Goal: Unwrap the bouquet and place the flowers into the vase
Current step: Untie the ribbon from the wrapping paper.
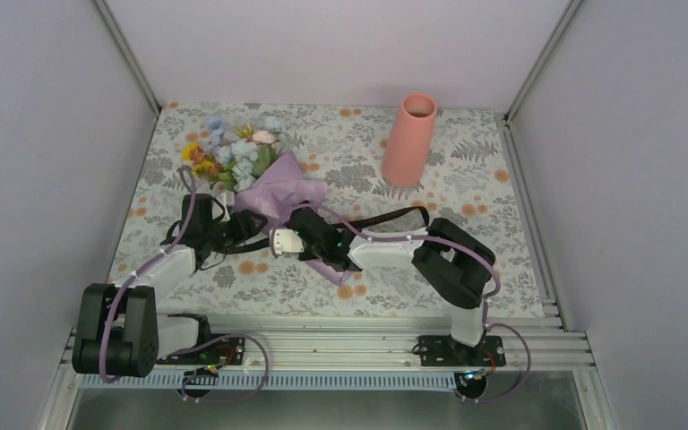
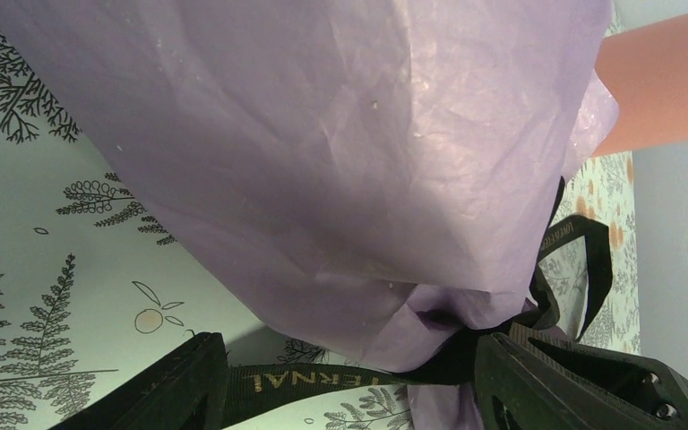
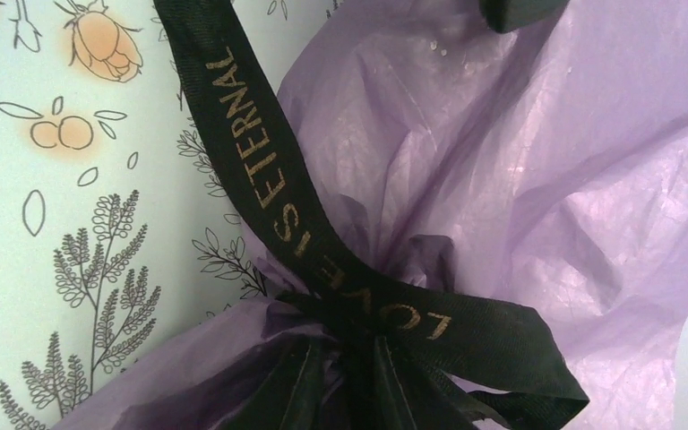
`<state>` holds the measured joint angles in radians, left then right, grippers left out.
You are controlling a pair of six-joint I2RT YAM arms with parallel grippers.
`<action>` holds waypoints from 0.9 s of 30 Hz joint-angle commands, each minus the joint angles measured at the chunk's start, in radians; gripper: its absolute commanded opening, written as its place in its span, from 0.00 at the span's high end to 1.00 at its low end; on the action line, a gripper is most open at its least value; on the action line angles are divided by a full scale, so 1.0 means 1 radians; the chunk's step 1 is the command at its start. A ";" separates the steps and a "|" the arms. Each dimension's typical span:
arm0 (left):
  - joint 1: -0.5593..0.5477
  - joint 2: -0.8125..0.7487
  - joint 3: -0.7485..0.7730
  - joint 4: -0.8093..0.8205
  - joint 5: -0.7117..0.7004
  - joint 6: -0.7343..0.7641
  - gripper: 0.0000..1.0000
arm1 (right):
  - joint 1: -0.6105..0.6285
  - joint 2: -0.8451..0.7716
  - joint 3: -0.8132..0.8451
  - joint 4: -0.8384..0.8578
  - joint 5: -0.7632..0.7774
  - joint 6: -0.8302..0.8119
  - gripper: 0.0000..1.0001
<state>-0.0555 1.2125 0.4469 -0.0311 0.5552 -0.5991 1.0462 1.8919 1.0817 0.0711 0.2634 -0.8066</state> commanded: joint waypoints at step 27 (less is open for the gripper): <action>-0.006 -0.036 -0.005 0.016 -0.022 0.007 0.31 | -0.056 -0.101 0.038 -0.145 -0.134 0.038 0.77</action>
<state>-0.0589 1.1839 0.4461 -0.0326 0.5312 -0.5987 0.9913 1.8011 1.0992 -0.0498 0.1749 -0.7872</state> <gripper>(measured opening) 0.693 0.229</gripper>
